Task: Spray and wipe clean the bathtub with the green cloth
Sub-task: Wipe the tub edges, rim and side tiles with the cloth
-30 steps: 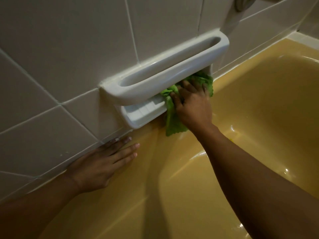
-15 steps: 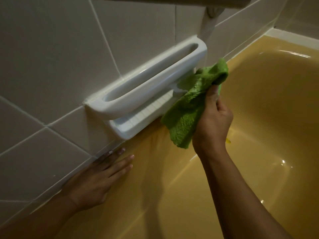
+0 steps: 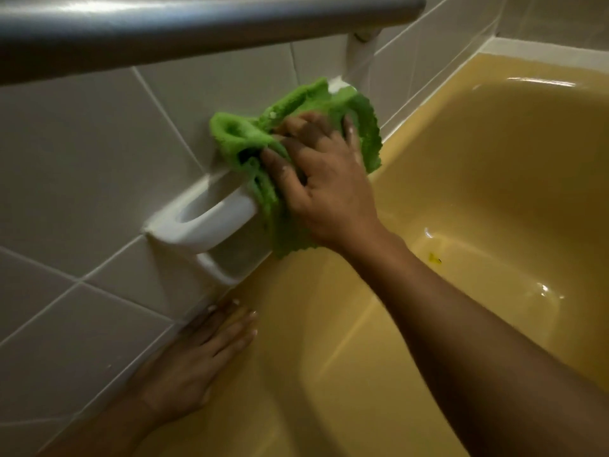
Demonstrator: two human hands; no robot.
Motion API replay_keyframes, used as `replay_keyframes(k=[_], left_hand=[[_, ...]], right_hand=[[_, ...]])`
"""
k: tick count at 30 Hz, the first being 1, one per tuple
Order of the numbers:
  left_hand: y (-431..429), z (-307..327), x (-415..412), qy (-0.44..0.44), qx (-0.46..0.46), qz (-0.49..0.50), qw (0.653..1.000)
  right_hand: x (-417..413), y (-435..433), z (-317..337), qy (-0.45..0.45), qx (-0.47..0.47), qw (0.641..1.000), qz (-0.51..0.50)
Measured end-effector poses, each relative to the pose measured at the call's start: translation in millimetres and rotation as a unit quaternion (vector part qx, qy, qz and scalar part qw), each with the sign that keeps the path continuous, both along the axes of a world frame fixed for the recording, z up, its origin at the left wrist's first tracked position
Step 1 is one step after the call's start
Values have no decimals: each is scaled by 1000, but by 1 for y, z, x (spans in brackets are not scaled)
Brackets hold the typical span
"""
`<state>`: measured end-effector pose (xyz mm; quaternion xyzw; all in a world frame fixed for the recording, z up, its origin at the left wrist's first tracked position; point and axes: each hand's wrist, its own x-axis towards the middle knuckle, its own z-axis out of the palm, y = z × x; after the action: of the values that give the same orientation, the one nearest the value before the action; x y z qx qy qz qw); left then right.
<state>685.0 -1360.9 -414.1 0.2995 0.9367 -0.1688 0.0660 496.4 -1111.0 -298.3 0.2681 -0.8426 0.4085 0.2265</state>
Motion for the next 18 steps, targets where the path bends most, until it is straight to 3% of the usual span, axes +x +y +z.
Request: replay_keyframes(k=[7, 14, 18], left_hand=[[-2, -3, 1, 12, 4, 4, 1000], [-2, -2, -1, -5, -22, 22, 1000], [-1, -1, 0, -22, -16, 32, 999]], right_hand=[[-33, 10, -6, 1, -52, 998, -29], [48, -48, -6, 119, 34, 992, 20], [39, -42, -15, 165, 54, 984, 39]])
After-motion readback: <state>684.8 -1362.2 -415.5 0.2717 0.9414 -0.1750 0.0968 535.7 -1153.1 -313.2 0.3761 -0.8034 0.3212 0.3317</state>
